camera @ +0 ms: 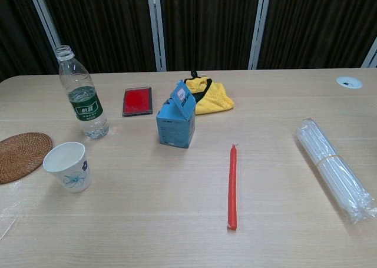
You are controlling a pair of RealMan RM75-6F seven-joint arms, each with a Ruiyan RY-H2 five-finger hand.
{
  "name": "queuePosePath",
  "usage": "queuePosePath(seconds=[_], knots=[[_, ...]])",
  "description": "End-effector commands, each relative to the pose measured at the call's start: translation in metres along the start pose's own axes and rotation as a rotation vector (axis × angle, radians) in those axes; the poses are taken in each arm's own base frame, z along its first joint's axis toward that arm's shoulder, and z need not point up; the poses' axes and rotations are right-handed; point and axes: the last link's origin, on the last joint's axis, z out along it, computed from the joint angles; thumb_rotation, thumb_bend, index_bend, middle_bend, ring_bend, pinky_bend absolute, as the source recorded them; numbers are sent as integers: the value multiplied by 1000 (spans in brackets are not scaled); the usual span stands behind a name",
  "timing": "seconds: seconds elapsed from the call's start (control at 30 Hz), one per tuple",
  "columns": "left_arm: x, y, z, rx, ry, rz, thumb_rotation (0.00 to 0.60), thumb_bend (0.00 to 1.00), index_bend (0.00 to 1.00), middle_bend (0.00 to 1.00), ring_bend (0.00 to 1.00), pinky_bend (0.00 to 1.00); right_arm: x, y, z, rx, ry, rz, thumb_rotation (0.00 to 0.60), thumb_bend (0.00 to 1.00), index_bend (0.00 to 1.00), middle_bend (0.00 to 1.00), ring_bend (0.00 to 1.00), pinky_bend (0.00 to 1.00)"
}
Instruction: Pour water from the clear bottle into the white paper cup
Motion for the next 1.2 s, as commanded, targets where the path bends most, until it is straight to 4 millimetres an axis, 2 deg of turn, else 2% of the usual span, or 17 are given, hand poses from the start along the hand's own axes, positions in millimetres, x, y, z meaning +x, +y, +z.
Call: queuePosePath(seconds=[0.03,0.2,0.27,0.33,0.43,0.53,0.57,0.73,0.97,1.2], knots=[[-1,0,0,3,-6,5,600,0,0,0,0,0,0,0,0,0,-1,1,600,0,0,0,0,0],[-2,1,1,0,-10,1,600,0,0,0,0,0,1,0,-1,1,-4,-1,600,0,0,0,0,0],[-4,4,8,-11,-4,-26,600,0,0,0,0,0,1,1,-2,1,-5,1,600,0,0,0,0,0],[-8,6,21,-21,-5,-82,600,0,0,0,0,0,2,2,-1,-7,-7,8,600,0,0,0,0,0],[-22,13,52,-40,-40,-248,600,0,0,0,0,0,2,2,1,-19,-19,21,600,0,0,0,0,0],[-35,20,75,-41,-76,-328,600,0,0,0,0,0,1,4,3,-27,-32,17,600,0,0,0,0,0],[-42,26,88,-41,-94,-371,600,0,0,0,0,0,0,5,5,-36,-38,19,600,0,0,0,0,0],[-62,42,127,-16,-136,-454,600,0,0,0,0,0,-2,8,10,-68,-55,13,600,0,0,0,0,0],[-94,47,164,36,-202,-453,600,0,0,0,0,0,-6,9,17,-100,-69,4,600,0,0,0,0,0],[-118,68,192,49,-279,-543,600,0,0,0,0,0,-3,10,18,-122,-56,-10,600,0,0,0,0,0]])
